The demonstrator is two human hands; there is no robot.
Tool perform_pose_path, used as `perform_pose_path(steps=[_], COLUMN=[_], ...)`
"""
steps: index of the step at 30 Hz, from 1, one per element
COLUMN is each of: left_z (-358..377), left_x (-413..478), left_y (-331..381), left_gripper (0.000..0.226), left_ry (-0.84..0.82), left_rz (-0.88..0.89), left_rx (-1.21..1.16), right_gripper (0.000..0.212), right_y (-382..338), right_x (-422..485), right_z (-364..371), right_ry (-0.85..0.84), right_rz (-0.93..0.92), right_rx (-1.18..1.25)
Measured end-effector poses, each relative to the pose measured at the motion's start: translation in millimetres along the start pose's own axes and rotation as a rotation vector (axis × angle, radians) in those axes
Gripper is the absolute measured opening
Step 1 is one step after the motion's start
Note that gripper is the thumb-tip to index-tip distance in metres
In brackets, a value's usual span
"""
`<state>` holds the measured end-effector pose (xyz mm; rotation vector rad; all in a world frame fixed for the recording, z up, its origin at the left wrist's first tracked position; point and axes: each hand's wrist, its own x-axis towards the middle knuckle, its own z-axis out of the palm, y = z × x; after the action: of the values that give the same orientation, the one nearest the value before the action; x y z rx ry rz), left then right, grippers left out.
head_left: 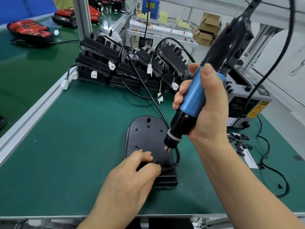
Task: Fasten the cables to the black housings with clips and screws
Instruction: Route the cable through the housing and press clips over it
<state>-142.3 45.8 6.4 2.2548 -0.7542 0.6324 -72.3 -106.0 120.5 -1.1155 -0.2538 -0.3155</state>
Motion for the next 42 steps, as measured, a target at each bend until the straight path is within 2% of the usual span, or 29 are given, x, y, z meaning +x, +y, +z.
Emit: perform_pose_path(steps=[13, 17, 22, 27, 31, 37, 40, 42], left_z=[-0.8, -0.6, -0.4, -0.3, -0.4, -0.2, 0.7, 0.3], left_x=[0.3, 1.3, 0.8, 0.7, 0.8, 1.1, 0.7, 1.2], left_y=[0.4, 0.8, 0.6, 0.1, 1.1, 1.6, 1.6, 2.2], left_gripper=[0.005, 0.02, 0.02, 0.01, 0.02, 0.009, 0.014, 0.01], left_ry=[0.005, 0.009, 0.007, -0.001, 0.004, 0.017, 0.019, 0.017], left_rz=[0.005, 0.003, -0.007, -0.005, -0.01, -0.008, -0.025, -0.023], left_rx=[-0.006, -0.029, -0.036, -0.031, -0.027, -0.022, -0.035, -0.04], right_gripper=[0.036, 0.037, 0.035, 0.037, 0.036, 0.034, 0.033, 0.031], right_y=[-1.0, -1.3, -1.1, -0.9, -0.9, -0.5, -1.3, -1.5], right_x=[-2.2, -3.9, -4.0, -3.6, -3.4, -4.8, -6.0, -6.7], right_z=[2.5, 2.1, 2.6, 3.1, 3.6, 4.6, 8.2, 11.6], right_ry=[-0.031, -0.041, -0.046, -0.063, -0.078, -0.086, -0.107, -0.131], right_rz=[0.0, -0.008, -0.006, -0.007, -0.024, -0.017, -0.033, -0.04], right_rx=[0.002, 0.009, 0.012, 0.008, -0.001, -0.003, -0.022, -0.031])
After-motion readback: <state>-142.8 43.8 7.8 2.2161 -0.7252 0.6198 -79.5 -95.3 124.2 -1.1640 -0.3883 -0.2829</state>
